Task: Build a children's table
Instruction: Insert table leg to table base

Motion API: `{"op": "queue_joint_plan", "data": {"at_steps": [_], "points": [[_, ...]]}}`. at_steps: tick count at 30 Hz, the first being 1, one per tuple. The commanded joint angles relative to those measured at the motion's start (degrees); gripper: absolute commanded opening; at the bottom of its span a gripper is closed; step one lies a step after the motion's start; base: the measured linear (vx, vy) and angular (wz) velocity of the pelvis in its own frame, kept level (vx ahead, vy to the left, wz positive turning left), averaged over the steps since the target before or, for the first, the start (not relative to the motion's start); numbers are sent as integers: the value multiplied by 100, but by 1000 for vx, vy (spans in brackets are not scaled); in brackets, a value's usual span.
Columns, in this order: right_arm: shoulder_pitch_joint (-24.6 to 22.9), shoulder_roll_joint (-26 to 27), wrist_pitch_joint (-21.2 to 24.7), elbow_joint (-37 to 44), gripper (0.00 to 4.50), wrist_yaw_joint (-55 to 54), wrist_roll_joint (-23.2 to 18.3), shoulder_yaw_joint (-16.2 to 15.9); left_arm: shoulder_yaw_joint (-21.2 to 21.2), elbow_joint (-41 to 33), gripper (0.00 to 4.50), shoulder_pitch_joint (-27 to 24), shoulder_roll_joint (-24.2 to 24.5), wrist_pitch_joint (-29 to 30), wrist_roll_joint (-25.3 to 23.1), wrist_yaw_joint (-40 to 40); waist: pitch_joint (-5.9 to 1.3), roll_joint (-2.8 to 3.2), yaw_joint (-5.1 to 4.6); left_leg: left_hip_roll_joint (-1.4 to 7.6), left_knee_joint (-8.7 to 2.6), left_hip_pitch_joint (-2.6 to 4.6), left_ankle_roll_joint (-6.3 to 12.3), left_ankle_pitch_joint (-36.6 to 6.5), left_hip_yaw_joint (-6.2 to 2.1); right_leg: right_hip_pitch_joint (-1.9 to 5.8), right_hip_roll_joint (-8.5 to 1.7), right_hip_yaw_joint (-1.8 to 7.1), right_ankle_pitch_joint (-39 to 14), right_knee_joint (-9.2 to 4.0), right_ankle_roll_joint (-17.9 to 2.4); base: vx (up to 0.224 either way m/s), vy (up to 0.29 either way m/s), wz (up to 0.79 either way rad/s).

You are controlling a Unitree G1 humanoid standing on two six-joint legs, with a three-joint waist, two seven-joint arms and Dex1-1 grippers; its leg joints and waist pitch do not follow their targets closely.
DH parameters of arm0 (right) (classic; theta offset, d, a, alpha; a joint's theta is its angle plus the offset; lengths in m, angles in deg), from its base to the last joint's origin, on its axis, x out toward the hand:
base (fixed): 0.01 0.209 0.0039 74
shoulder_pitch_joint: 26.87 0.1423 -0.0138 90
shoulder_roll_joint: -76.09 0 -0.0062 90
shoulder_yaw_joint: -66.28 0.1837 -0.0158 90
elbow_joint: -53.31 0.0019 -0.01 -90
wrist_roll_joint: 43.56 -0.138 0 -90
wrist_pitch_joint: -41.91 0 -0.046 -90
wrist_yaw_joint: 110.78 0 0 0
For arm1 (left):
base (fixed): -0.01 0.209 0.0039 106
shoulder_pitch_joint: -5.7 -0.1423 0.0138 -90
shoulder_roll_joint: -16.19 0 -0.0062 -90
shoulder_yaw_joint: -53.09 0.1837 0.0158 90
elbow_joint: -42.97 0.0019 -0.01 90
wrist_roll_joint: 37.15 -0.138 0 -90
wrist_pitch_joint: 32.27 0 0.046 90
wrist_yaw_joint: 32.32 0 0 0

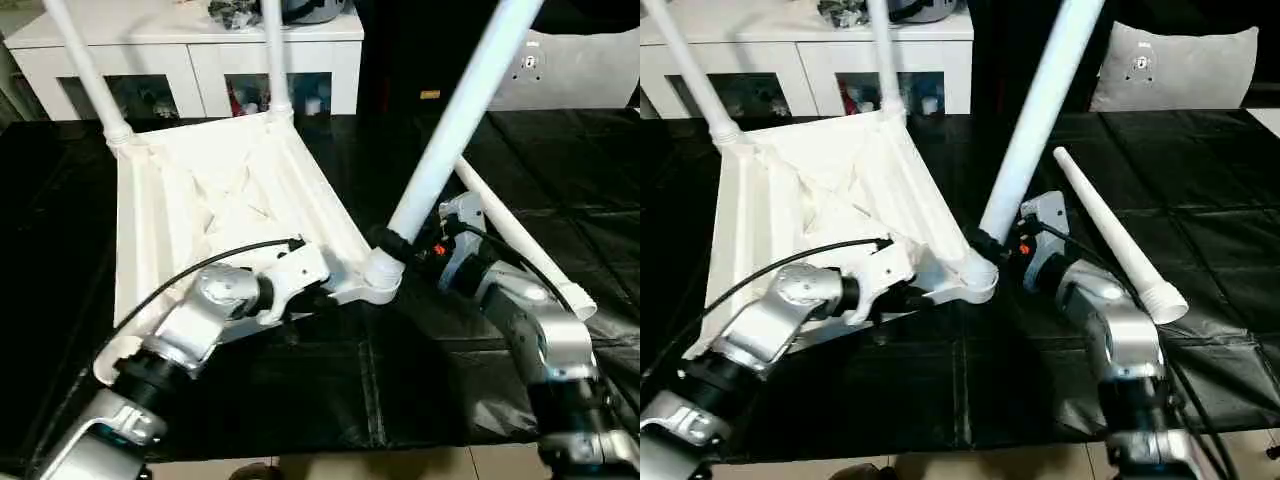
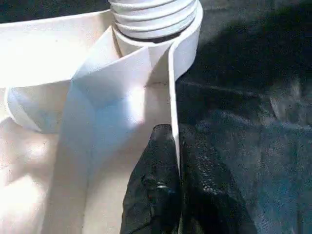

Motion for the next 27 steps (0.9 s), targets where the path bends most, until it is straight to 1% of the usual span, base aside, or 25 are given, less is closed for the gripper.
{"op": "queue_joint_plan", "data": {"at_steps": [1, 2, 3, 4, 5, 7, 9, 11, 12, 13, 14, 16, 17, 18, 20, 23, 24, 26, 27], "points": [[32, -131, -18, -290, 185, 180, 30, -39, 98, -137, 0, 22, 97, -235, -23, -193, -349, -33, 12, 414, -345, 147, 281, -1140, -153, 235, -463, 232, 31, -361, -1511, 0, 0, 0], [49, -144, -21, -325, 185, 257, 14, -60, 94, -112, 0, 29, 90, -259, -25, -196, -348, -18, 22, 419, -344, 144, 285, -1103, -160, 241, -471, 234, 44, -349, -1516, 0, 0, 0], [85, -158, -82, -393, 185, 328, 55, -118, 98, -70, 0, 49, 82, -303, -34, -204, -354, -35, 28, 419, -333, 149, 312, -1031, -149, 229, -463, 230, 94, -346, -1519, 0, 0, 0], [118, -165, -130, -458, 185, 386, 94, -174, 104, -33, 0, 68, 76, -339, -43, -214, -360, -25, 37, 415, -325, 141, 335, -950, -151, 237, -468, 227, 162, -329, -1532, 0, 0, 0], [149, -173, -156, -529, 185, 455, 113, -224, 114, -2, 0, 91, 73, -367, -57, -222, -361, -38, 37, 415, -318, 135, 367, -890, -148, 240, -468, 225, 238, -321, -1537, 0, 0, 0], [177, -184, -215, -616, 185, 547, 133, -277, 122, 25, 0, 117, 69, -399, -75, -229, -365, -33, 42, 410, -308, 133, 416, -817, -149, 243, -471, 221, 297, -311, -1552, 0, 0, 0], [175, -204, -245, -642, 185, 568, 165, -308, 120, 36, 0, 125, 65, -400, -75, -232, -362, -46, 40, 408, -302, 133, 428, -860, -142, 242, -470, 222, 202, -321, -1557, 0, 0, 0], [169, -255, -326, -730, 185, 629, 231, -346, 120, 63, 0, 141, 62, -413, -71, -239, -361, -42, 44, 410, -300, 129, 438, -845, -146, 244, -472, 221, 164, -319, -1557, 0, 0, 0], [144, -316, -405, -772, 185, 650, 321, -404, 122, 81, 0, 148, 69, -430, -73, -255, -363, -44, 51, 413, -295, 133, 435, -868, -144, 238, -476, 221, 116, -322, -1549, 0, 0, 0], [79, -442, -539, -814, 185, 687, 499, -528, 137, 100, 0, 151, 95, -468, -90, -286, -362, -35, 51, 414, -297, 135, 422, -890, -145, 238, -473, 219, 74, -324, -1539, 0, 0, 0], [79, -442, -539, -814, 185, 687, 499, -528, 137, 100, 0, 151, 95, -468, -90, -286, -362, -37, 53, 416, -299, 136, 413, -894, -148, 240, -467, 218, 62, -321, -1524, 0, 0, 0], [36, -632, -711, -883, 185, 773, 787, -758, 151, 128, 0, 156, 120, -506, -90, -351, -366, -33, 55, 417, -293, 139, 417, -891, -148, 237, -467, 220, 89, -319, -1532, 0, 0, 0], [35, -702, -753, -911, 185, 833, 877, -849, 161, 139, 0, 163, 136, -525, -90, -389, -363, -42, 59, 415, -294, 137, 415, -891, -148, 240, -455, 212, 102, -317, -1526, 0, 0, 0], [54, -744, -746, -925, 185, 915, 914, -914, 178, 155, 0, 176, 154, -556, -94, -437, -367, -36, 63, 413, -285, 142, 432, -888, -145, 237, -464, 220, 120, -316, -1532, 0, 0, 0], [103, -793, -764, -977, 185, 1065, 958, -1005, 216, 195, 0, 207, 186, -627, -108, -526, -364, -42, 68, 409, -287, 141, 453, -928, -145, 242, -459, 219, 91, -320, -1541, 0, 0, 0], [241, -843, -795, -1172, 185, 1282, 989, -1149, 267, 308, 0, 297, 229, -746, -130, -648, -355, -41, 74, 420, -300, 147, 406, -1092, -153, 235, -467, 220, -124, -336, -1547, 0, 0, 0], [285, -861, -794, -1242, 185, 1359, 982, -1192, 290, 336, 0, 329, 248, -789, -143, -682, -351, -21, 73, 421, -306, 157, 340, -1220, -157, 226, -462, 219, -263, -346, -1556, 0, 0, 0], [326, -876, -811, -1313, 185, 1429, 976, -1239, 311, 375, 0, 363, 266, -833, -162, -713, -345, -23, 76, 425, -312, 164, 301, -1311, -155, 220, -460, 222, -347, -353, -1549, 0, 0, 0], [388, -861, -837, -1421, 185, 1537, 948, -1283, 327, 484, 0, 444, 283, -913, -192, -776, -335, -46, 70, 431, -323, 163, 267, -1374, -153, 221, -464, 226, -405, -357, -1542, 0, 0, 0]]}}
